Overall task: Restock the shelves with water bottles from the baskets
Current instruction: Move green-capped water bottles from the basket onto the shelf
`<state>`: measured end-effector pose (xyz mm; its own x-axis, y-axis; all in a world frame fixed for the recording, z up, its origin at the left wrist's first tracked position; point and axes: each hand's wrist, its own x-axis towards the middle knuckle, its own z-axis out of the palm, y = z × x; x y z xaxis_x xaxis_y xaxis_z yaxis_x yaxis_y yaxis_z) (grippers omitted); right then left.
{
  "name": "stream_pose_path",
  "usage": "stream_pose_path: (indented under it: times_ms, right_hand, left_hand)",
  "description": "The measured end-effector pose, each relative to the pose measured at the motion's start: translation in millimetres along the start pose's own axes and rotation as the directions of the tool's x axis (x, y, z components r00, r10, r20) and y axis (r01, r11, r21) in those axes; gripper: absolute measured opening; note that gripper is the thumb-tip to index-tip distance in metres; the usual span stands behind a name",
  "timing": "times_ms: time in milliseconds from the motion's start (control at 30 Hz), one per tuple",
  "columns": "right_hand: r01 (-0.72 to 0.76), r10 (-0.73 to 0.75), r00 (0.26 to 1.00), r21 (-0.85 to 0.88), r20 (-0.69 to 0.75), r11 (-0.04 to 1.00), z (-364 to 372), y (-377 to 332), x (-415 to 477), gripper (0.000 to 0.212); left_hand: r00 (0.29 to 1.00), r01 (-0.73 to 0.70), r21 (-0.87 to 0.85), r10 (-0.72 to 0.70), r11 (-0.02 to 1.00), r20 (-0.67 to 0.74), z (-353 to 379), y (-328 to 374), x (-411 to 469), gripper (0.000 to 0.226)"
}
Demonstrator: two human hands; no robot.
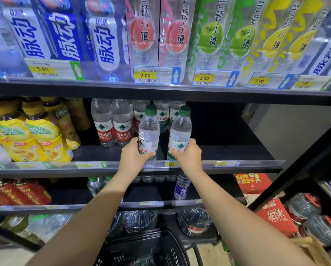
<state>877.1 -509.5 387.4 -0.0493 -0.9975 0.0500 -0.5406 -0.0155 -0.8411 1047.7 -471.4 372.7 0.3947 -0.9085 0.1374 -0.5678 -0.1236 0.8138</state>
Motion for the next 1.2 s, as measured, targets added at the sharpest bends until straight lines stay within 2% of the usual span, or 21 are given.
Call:
stream_pose_path:
  times_ms: [233,433,500,567,733,967,1200]
  right_hand:
    - [-0.004,0.004,1.0,0.008,-0.016,1.0,14.0,5.6,37.0,0.043]
    - [-0.014,0.018,0.998,0.054,-0.06,0.998,21.2,7.0,75.8,0.029]
    - [0.025,-0.015,0.993,0.087,-0.115,0.996,28.0,10.5,90.4,0.04]
    - [0.051,-0.044,0.992,0.059,-0.121,0.997,34.5,14.9,103.9,0.056]
    - [0.1,-0.081,0.984,0.121,-0.157,0.988,49.1,26.7,122.3,0.055]
    - [0.136,-0.111,0.972,0.113,-0.206,0.984,62.9,31.4,141.9,0.058]
    - [0.132,-0.094,0.966,0.145,-0.24,0.981,73.2,28.0,161.0,0.058]
  left_hand:
    - [0.998,-0.038,-0.032,0.036,0.999,-0.055,29.7,-2.6,28.1,0.042]
    - [0.994,0.01,0.068,-0.002,0.998,-0.113,58.9,9.9,64.1,0.048]
    - [0.991,-0.04,0.011,0.041,0.999,-0.129,67.1,10.2,74.6,0.031]
    - [0.982,-0.09,-0.019,0.085,0.996,-0.17,72.6,9.4,82.2,0.036]
    - [0.969,-0.142,0.031,0.146,0.989,-0.202,81.8,12.4,99.3,0.05]
    - [0.974,-0.013,0.079,0.03,0.997,-0.223,89.8,14.4,120.1,0.054]
    - [0.95,0.047,0.163,0.007,0.986,-0.314,101.2,18.4,130.2,0.052]
